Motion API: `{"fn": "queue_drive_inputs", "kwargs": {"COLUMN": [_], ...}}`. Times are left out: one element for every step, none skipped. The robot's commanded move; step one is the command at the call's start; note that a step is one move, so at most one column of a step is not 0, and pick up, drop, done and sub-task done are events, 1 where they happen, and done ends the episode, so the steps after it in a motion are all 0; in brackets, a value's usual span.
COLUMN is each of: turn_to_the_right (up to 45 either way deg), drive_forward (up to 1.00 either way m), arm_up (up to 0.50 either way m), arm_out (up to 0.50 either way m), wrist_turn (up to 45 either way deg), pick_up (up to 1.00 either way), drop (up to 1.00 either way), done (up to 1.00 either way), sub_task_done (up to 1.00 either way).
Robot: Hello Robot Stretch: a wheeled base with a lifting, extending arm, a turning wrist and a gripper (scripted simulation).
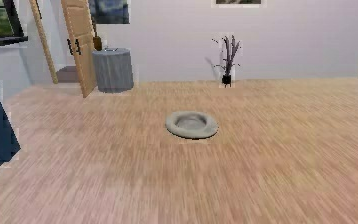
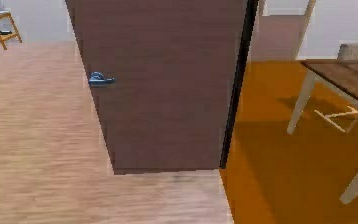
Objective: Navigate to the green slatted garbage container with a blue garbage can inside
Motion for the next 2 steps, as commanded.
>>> {"fn": "queue_drive_inputs", "kwargs": {"turn_to_the_right": [0.0, -33.0], "drive_forward": [0.60, 0.00], "arm_up": [0.00, 0.00], "arm_out": [0.00, 0.00], "wrist_turn": [0.0, 0.0], "pick_up": [0.00, 0.00], "drop": [0.00, 0.00], "done": [0.00, 0.00], "sub_task_done": [0.00, 0.00]}}
